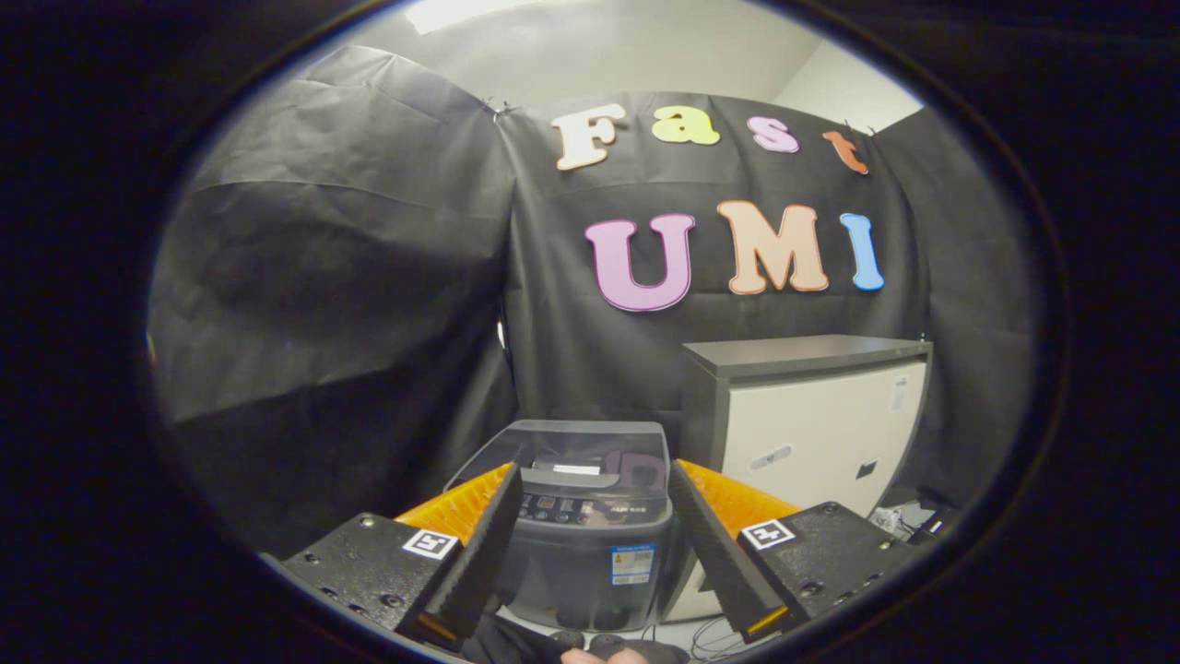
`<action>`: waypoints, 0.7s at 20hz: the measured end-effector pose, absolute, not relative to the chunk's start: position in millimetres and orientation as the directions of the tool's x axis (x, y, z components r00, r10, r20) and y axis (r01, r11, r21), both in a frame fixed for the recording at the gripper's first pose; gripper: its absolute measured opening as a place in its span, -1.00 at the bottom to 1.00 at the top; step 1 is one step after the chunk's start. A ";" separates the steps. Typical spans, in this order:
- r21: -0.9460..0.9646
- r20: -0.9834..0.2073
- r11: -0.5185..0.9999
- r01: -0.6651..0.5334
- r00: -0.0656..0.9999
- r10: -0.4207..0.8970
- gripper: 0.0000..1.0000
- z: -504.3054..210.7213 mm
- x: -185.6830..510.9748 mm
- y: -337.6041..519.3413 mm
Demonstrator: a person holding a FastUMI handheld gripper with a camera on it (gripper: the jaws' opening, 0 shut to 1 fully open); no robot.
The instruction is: Put the clothes into the washing machine and then close the washing machine lid.
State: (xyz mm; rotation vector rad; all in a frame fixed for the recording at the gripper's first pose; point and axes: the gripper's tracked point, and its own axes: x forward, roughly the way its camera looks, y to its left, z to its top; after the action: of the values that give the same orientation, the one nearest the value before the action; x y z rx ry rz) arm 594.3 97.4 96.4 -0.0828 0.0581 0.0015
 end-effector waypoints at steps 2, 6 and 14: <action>-0.051 -0.049 0.999 0.009 0.999 -0.011 0.92 91.3 584.5 93.9; 0.014 -0.024 0.999 0.042 0.999 -0.041 0.92 88.3 571.9 88.3; -0.033 -0.007 0.997 0.063 0.998 -0.063 0.92 79.4 559.3 75.5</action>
State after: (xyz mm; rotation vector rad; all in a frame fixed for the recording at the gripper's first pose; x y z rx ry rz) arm 559.3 75.5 79.4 -0.0327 0.0077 -0.0632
